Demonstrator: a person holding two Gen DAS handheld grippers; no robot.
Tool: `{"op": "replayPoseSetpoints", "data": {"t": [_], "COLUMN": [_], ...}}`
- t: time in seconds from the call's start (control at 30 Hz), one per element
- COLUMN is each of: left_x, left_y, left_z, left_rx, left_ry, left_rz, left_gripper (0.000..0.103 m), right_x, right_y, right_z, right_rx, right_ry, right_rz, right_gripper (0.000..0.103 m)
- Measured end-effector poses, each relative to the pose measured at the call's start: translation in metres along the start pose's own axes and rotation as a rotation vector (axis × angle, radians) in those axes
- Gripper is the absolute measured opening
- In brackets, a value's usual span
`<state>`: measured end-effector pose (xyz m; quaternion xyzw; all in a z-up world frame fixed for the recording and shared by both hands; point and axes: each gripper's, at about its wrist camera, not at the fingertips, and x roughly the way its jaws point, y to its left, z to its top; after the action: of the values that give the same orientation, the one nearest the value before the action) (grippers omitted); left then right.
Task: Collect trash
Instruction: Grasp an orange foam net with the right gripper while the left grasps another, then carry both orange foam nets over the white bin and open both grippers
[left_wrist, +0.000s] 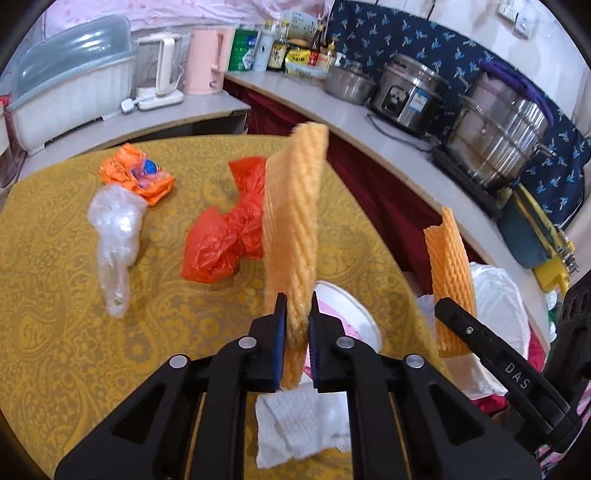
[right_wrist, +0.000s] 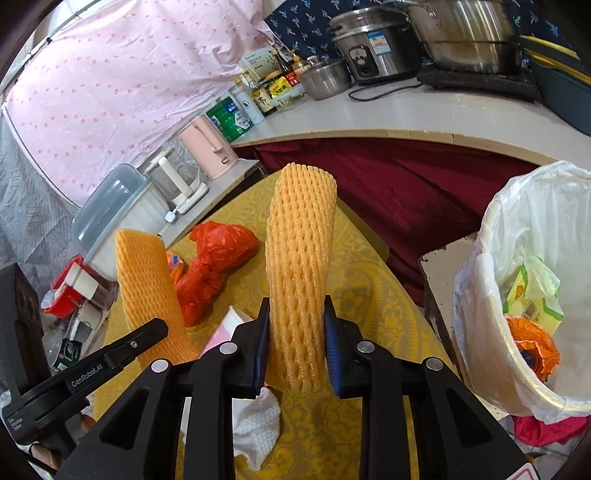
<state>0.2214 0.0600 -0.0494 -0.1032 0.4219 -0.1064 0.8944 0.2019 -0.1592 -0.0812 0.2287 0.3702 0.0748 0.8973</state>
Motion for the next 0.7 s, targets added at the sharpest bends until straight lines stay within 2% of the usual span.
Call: {"op": "replayPoseSetpoints", "data": {"t": [0.37,0.7], "left_x": [-0.056,-0.064], "left_y": [-0.046,-0.109], "left_z": [-0.002,-0.009], "left_rx": [0.061,0.143], "left_ry": [-0.075,-0.072], "left_rz": [-0.088,-0.17], "left_gripper": [0.009,0.009], "right_x": [-0.062,-0.108], "right_y": [0.014,-0.012], "right_z": [0.012,0.018], "right_rx": [-0.024,0.004], "right_ry": [-0.106,-0.181], "right_rz": [0.034,0.013], "right_gripper": [0.025,0.025]}}
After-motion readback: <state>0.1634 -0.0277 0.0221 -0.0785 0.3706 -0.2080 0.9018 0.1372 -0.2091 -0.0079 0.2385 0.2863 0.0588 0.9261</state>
